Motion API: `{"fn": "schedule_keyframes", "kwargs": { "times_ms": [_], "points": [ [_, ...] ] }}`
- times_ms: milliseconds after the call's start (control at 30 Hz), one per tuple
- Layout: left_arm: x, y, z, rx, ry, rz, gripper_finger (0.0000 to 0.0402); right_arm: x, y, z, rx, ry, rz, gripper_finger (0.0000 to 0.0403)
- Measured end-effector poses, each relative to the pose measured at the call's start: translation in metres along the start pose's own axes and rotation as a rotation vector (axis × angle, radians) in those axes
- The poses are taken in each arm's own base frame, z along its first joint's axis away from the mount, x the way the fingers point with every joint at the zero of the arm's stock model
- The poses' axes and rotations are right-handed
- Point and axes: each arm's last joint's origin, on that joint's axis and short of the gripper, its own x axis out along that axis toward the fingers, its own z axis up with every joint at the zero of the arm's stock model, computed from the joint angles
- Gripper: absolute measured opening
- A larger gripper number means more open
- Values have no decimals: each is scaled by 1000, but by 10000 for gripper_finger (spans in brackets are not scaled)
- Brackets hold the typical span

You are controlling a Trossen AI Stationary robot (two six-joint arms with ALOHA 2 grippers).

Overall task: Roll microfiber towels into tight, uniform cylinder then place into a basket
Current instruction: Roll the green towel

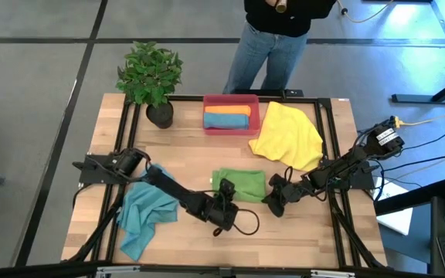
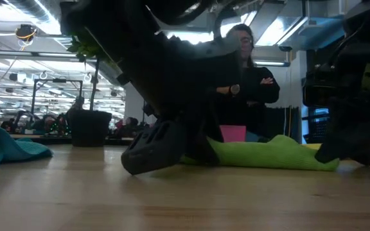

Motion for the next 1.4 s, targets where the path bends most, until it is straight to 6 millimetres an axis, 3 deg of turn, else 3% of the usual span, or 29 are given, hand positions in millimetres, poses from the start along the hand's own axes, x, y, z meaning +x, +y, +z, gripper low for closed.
{"fn": "schedule_keyframes", "kwargs": {
  "times_ms": [133, 333, 400, 700, 933, 1233, 1400],
  "points": [
    [4, 2, -3, -22, 14, -54, 145, 0, 1, 0, -55, -3, 18, 21],
    [4, 0, -4, -29, 17, -101, 29, -4, 6, 4, -243, -26, 57, 67],
    [4, 0, -4, -31, 17, -115, 10, -6, 10, 5, -297, -25, 80, 91],
    [-4, 8, -3, -90, 4, -185, 2, -26, 43, 22, -510, -68, 160, 214],
    [-11, 21, -2, -181, -23, -329, 1, -35, 74, 17, -831, -186, 103, 225],
    [-5, 32, -9, -339, -95, -493, 0, -3, 87, -8, -1066, -99, -34, 221],
    [-10, 38, -31, -457, -165, -588, 0, 22, 90, -17, -1192, -22, -155, 220]
  ]
}}
